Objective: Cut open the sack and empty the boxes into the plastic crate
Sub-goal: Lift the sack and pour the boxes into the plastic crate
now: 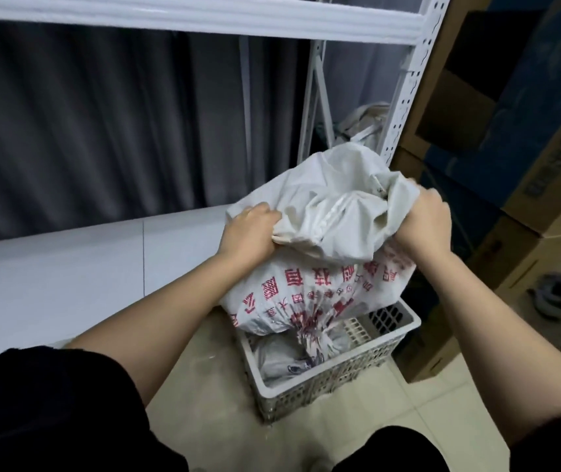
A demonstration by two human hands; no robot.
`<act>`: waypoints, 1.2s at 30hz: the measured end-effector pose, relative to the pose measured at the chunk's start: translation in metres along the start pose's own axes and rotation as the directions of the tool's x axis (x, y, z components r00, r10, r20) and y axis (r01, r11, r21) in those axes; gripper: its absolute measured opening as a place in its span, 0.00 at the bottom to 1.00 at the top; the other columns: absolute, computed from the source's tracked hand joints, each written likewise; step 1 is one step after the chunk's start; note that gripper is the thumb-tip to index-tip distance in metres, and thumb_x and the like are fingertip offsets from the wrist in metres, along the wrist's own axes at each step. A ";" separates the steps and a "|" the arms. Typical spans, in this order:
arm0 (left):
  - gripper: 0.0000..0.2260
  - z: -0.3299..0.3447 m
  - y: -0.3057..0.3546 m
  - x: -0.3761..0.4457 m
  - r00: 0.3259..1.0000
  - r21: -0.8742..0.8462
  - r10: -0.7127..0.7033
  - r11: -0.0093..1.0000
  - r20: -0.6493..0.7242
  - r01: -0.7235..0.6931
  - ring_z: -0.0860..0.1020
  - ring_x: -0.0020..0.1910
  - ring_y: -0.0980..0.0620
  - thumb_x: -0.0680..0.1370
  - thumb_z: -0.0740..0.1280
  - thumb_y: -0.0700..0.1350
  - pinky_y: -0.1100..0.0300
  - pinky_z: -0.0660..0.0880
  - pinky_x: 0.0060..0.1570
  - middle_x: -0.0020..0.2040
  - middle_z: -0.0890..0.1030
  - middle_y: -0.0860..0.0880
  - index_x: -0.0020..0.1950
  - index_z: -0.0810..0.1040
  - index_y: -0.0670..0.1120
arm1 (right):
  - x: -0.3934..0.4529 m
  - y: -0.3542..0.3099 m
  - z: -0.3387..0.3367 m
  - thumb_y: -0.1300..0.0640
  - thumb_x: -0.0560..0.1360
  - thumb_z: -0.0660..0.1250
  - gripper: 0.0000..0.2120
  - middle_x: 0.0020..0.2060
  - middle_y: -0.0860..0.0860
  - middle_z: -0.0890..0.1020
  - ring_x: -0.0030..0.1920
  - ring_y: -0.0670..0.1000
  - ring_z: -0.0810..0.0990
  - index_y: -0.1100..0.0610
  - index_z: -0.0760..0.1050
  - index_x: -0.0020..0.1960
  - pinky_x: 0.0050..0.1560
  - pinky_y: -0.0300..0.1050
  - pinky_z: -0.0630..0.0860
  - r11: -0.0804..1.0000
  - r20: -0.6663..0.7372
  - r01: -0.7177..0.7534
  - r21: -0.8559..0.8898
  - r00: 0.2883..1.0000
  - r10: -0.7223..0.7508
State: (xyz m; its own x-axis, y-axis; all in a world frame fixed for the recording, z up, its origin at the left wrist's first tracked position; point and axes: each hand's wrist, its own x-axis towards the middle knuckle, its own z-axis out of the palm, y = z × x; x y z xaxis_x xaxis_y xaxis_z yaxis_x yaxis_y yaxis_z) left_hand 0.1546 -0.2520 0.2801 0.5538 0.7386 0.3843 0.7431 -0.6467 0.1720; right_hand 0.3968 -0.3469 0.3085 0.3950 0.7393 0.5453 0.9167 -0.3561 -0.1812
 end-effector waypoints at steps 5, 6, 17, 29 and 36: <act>0.03 -0.012 -0.005 0.014 0.991 -0.142 -0.131 0.982 -0.014 0.128 0.76 0.46 0.43 0.74 0.66 0.46 0.57 0.66 0.37 0.43 0.70 0.51 0.43 0.73 0.48 | 0.024 -0.009 -0.027 0.47 0.74 0.63 0.25 0.61 0.54 0.75 0.50 0.59 0.75 0.54 0.65 0.68 0.52 0.55 0.69 0.971 0.254 0.141 -0.192 0.963 -0.090; 0.05 -0.014 -0.005 0.014 0.990 -0.154 -0.129 0.981 -0.054 0.120 0.76 0.45 0.43 0.74 0.65 0.47 0.57 0.67 0.37 0.42 0.70 0.51 0.41 0.71 0.49 | 0.028 -0.009 -0.031 0.48 0.74 0.63 0.22 0.58 0.52 0.77 0.53 0.59 0.75 0.52 0.67 0.66 0.56 0.56 0.68 0.975 0.404 0.132 -0.180 0.913 -0.049; 0.45 -0.004 -0.026 0.013 0.875 -0.265 0.028 0.957 0.484 0.115 0.70 0.61 0.45 0.59 0.73 0.57 0.52 0.77 0.55 0.65 0.61 0.51 0.73 0.58 0.59 | -0.011 -0.013 -0.013 0.62 0.71 0.70 0.12 0.53 0.57 0.81 0.54 0.55 0.80 0.57 0.76 0.54 0.54 0.52 0.79 0.885 0.687 -0.018 0.466 0.638 -0.348; 0.40 0.022 -0.037 -0.011 0.864 -0.333 0.030 0.929 0.502 0.161 0.73 0.64 0.52 0.54 0.79 0.60 0.54 0.70 0.66 0.63 0.77 0.52 0.64 0.74 0.54 | -0.029 -0.034 -0.003 0.65 0.70 0.74 0.33 0.63 0.45 0.74 0.63 0.40 0.73 0.39 0.62 0.62 0.63 0.36 0.72 0.754 0.738 -0.186 0.629 0.448 -0.505; 0.07 0.008 -0.010 -0.011 0.952 -0.520 -0.077 0.823 0.297 0.229 0.74 0.40 0.52 0.71 0.67 0.37 0.69 0.70 0.35 0.35 0.76 0.54 0.48 0.77 0.42 | -0.020 -0.026 0.004 0.59 0.70 0.74 0.26 0.56 0.51 0.77 0.54 0.48 0.74 0.53 0.69 0.65 0.52 0.43 0.74 0.881 0.821 -0.133 0.454 0.447 -0.355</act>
State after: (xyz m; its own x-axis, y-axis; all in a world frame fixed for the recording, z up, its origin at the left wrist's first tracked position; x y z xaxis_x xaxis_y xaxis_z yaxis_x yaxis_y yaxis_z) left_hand 0.1438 -0.2520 0.2663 0.5815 0.8093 0.0831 0.5433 -0.4623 0.7008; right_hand 0.3655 -0.3502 0.2989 -0.0998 0.9262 -0.3635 0.7821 -0.1528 -0.6041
